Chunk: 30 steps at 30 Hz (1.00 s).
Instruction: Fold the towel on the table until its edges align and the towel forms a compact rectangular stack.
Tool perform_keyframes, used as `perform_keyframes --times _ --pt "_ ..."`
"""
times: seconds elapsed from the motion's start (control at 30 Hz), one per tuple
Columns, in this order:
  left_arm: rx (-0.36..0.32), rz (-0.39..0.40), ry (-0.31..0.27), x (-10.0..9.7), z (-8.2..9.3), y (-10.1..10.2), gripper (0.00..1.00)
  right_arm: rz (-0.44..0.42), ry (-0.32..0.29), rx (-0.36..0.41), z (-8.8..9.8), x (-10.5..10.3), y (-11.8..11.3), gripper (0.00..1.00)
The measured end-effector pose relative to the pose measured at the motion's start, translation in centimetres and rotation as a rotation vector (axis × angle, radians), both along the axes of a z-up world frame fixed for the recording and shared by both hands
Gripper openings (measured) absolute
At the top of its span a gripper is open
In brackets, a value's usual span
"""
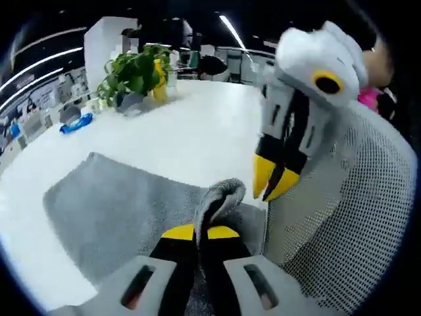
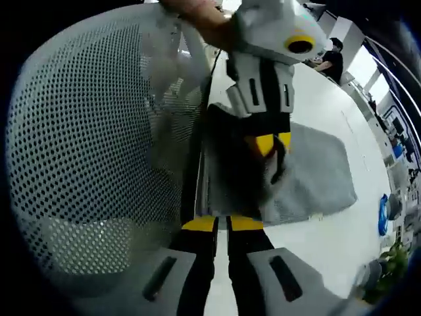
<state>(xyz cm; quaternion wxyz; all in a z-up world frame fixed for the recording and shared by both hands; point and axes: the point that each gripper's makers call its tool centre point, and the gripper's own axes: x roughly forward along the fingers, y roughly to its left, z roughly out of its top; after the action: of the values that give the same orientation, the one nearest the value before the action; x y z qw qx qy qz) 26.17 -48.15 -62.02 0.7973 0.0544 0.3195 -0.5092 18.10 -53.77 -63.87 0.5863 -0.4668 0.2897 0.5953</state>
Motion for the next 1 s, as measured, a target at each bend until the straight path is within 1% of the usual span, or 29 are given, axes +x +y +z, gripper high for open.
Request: perform_keyframes --times 0.03,0.07,0.1,0.13,0.17,0.2,0.23,0.27,0.3,0.33,0.37,0.4,0.43,0.47,0.5,0.53,0.57,0.63,0.67,0.7,0.73,0.77,0.8,0.83,0.87,0.9,0.93,0.97,1.0 --pt "-0.051 0.067 0.078 0.5 0.1 0.4 0.03 0.035 -0.028 -0.042 -0.4 0.2 -0.3 0.08" --pt "-0.114 0.15 0.163 1.2 0.1 1.0 0.03 0.064 -0.026 -0.06 -0.8 0.1 -0.5 0.1" --pt "-0.146 0.192 0.209 1.6 0.0 1.5 0.03 0.091 -0.004 -0.098 -1.5 -0.2 -0.9 0.11" --pt "-0.184 0.225 0.235 2.1 0.0 2.1 0.03 0.113 -0.014 -0.106 -1.8 -0.2 -0.9 0.09" --pt "-0.187 0.241 0.246 2.3 -0.2 2.5 0.04 0.148 -0.026 -0.131 -2.2 -0.1 -1.1 0.09" --pt "-0.174 0.248 0.243 2.4 -0.4 2.8 0.04 0.156 -0.047 -0.141 -2.5 0.2 -1.2 0.09" --pt "-0.164 0.239 0.228 2.4 -0.5 3.1 0.04 0.168 -0.051 -0.139 -2.7 0.2 -1.0 0.11" --pt "-0.164 0.241 0.228 2.3 -0.4 3.0 0.04 0.177 -0.047 -0.132 -2.7 0.1 -0.8 0.09" --pt "-0.173 0.241 0.236 2.2 -0.3 2.8 0.04 0.19 -0.071 -0.081 -2.6 0.5 0.3 0.08" --pt "-0.18 0.239 0.243 2.1 -0.2 2.6 0.04 0.171 -0.06 -0.099 -2.8 0.5 0.0 0.06" --pt "-0.184 0.229 0.236 1.9 -0.1 2.2 0.04 0.163 -0.057 -0.093 -2.8 0.5 0.1 0.04" --pt "-0.182 0.206 0.221 1.7 0.0 1.9 0.04 0.145 -0.063 -0.076 -2.9 0.7 0.5 0.0" --pt "-0.177 0.183 0.205 1.6 0.1 1.7 0.04 0.103 -0.074 -0.044 -2.6 1.1 0.8 0.0" --pt "-0.173 0.143 0.169 1.3 0.3 1.4 0.04 0.015 0.008 0.018 -2.3 0.6 1.3 0.0" --pt "-0.172 0.118 0.141 1.2 0.5 1.1 0.06 -0.041 0.033 0.072 -1.6 0.8 2.0 0.0" --pt "-0.174 0.077 0.099 0.9 0.9 0.7 0.08 -0.102 0.042 0.16 -0.4 1.3 2.7 0.0" --pt "-0.176 0.042 0.069 0.6 1.3 0.4 0.12 -0.15 0.061 0.205 0.6 1.6 3.2 0.0" --pt "-0.165 -0.04 -0.012 -0.1 2.1 -0.4 0.29 -0.24 0.082 0.292 2.6 2.7 3.7 0.0" --pt "-0.167 -0.101 -0.046 -0.9 2.7 -0.9 0.36 -0.309 0.118 0.337 3.4 3.3 3.8 0.0" --pt "-0.164 -0.143 -0.058 -1.6 3.0 -1.3 0.45 -0.354 0.137 0.38 4.1 3.8 4.0 0.0" --pt "-0.163 -0.16 -0.062 -1.9 3.2 -1.4 0.51 -0.372 0.142 0.401 4.4 4.2 4.1 0.0" --pt "-0.158 -0.208 -0.1 -2.9 3.7 -1.9 0.56 -0.458 0.178 0.476 5.4 5.4 4.2 0.0" --pt "-0.153 -0.252 -0.128 -3.5 3.9 -2.1 0.61 -0.497 0.203 0.513 5.8 5.8 4.2 0.0" --pt "-0.108 -0.298 -0.17 -4.2 3.6 -2.2 0.62 -0.527 0.234 0.563 6.4 6.2 4.5 0.0" --pt "-0.049 -0.298 -0.218 -4.0 3.1 -1.9 0.62 -0.555 0.23 0.576 6.6 6.7 4.3 0.0" --pt "-0.016 -0.297 -0.243 -3.9 2.7 -1.7 0.61 -0.583 0.242 0.595 6.7 7.1 4.3 0.0" --pt "0.076 -0.312 -0.308 -3.6 1.8 -1.4 0.59 -0.577 0.278 0.606 6.7 6.7 4.6 0.0" --pt "0.128 -0.316 -0.356 -3.1 1.2 -1.2 0.51 -0.578 0.284 0.609 6.7 6.7 4.7 0.0" --pt "0.172 -0.298 -0.385 -2.5 0.5 -0.9 0.43 -0.57 0.284 0.602 6.5 6.5 5.0 0.0"
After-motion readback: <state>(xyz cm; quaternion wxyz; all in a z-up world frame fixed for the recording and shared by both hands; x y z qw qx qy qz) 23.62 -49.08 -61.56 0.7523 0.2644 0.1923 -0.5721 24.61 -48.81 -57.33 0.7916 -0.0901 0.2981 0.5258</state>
